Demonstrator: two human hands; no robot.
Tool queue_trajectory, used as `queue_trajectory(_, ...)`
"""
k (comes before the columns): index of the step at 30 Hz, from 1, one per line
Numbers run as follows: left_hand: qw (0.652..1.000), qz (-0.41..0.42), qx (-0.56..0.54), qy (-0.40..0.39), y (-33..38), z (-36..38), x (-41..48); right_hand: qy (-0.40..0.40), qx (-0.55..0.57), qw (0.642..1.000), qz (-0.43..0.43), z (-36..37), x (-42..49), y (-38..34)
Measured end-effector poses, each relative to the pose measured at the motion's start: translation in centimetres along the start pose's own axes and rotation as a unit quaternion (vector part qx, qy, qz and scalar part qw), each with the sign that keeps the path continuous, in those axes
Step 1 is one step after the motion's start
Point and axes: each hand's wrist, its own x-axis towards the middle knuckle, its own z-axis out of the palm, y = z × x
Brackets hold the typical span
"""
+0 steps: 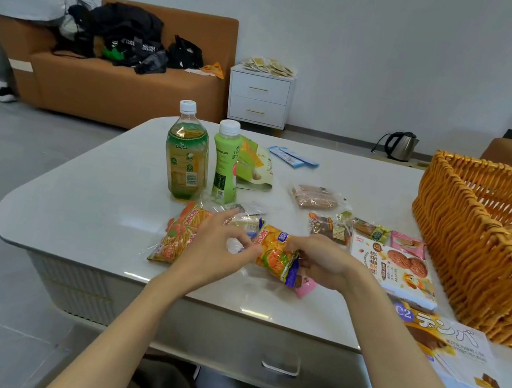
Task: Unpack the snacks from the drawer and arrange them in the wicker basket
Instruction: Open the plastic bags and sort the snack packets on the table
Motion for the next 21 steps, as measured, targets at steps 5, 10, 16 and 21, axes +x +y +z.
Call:
queue_trajectory(5,0.984,-0.084,-0.016,0.157,-2.3,-2.1,2.2,-0.008,-0.009,1.000,0.008,0.1,0.1,0.1)
queue_trajectory(10,0.951,-0.260,-0.014,0.168,-5.4,-3.3,4.2,0.033,-0.085,0.996,-0.004,0.7,0.9,0.2)
queue_trajectory(16,0.952,-0.283,-0.083,0.089,-6.7,-3.6,5.5,0.127,-0.274,0.950,-0.074,1.5,2.1,-0.8)
queue_trajectory(21,0.931,-0.315,-0.172,0.072,-7.1,-3.2,6.0,0.075,-0.082,0.993,-0.034,1.7,2.0,-1.2)
